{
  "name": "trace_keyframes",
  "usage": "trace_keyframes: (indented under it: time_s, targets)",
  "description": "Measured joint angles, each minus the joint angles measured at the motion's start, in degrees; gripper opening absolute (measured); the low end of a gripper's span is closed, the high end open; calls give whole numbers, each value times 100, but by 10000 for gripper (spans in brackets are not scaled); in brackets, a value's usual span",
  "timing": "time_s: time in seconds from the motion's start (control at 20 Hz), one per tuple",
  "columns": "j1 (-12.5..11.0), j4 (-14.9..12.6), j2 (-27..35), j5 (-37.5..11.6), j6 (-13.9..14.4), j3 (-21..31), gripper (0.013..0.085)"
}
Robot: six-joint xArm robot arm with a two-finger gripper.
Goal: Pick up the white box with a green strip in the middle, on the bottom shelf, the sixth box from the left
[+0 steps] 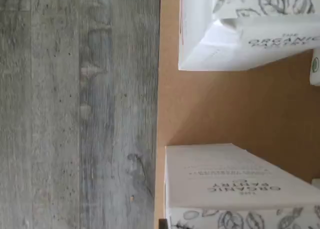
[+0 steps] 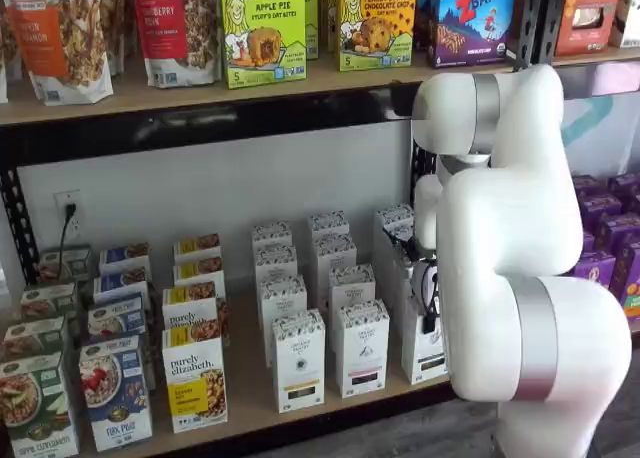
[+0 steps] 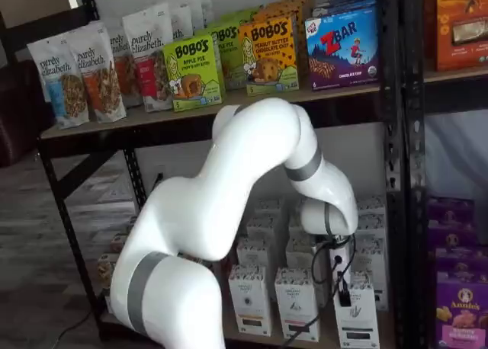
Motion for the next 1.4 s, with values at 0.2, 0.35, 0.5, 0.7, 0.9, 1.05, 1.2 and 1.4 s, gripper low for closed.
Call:
trace_keyframes:
  time_s: [0.2,0.35,0.5,0.7,0.9,1.05,1.2,1.4]
  targets:
    - [2,-93,-162,-182,90,277,490]
    - [-12,-384,-405,-341,353,676,490]
    - [-46,-876,-703,-514,790,1195,490]
    - [-68,-1502,-1056,-681,1388,1829,490]
    - [2,-1744,-1424,-719,1709,2423,490]
    - [102,-1805,-1757,-735,1882,2898,490]
    - [226,-1687,-2206,-791,1902,3455,490]
    - [393,-1343,-2850,-721,1736,4097,490]
